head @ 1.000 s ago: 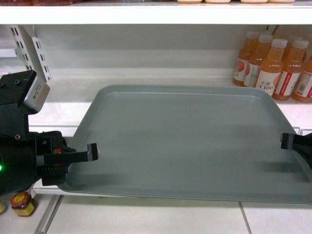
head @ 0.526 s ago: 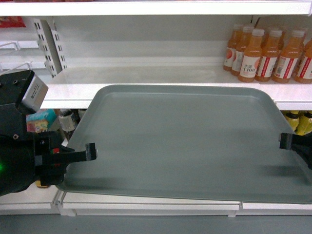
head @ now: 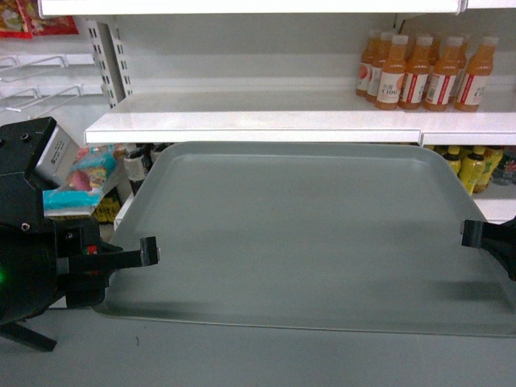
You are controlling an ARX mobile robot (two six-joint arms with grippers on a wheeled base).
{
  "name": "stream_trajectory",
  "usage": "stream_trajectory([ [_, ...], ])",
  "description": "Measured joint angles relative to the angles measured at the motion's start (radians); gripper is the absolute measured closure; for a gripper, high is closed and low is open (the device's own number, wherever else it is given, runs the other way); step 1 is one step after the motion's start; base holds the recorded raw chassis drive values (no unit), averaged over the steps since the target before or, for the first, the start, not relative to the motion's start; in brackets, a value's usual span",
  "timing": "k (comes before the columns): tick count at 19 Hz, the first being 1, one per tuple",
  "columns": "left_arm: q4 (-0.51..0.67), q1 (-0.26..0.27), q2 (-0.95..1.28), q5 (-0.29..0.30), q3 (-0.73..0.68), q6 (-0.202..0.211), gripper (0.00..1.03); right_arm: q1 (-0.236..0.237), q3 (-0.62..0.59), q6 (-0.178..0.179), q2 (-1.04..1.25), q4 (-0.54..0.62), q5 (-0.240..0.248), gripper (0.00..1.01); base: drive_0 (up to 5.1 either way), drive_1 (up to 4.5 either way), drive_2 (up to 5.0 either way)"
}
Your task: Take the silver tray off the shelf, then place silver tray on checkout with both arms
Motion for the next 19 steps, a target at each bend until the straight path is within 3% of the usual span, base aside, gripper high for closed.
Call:
stream_trajectory([
  [15, 0.003, 0.0, 0.0, -0.002, 0.0, 0.0, 1.0, 0.0, 0.0, 0.0, 0.0, 0.004, -0.001, 0.99, 0.0, 0.0, 0.0],
  [19, 0.001, 0.0, 0.0, -0.001, 0.0, 0.0, 1.0, 0.0, 0.0, 0.0, 0.0, 0.003, -0.001, 0.99, 0.1, -4.2, 4.5],
])
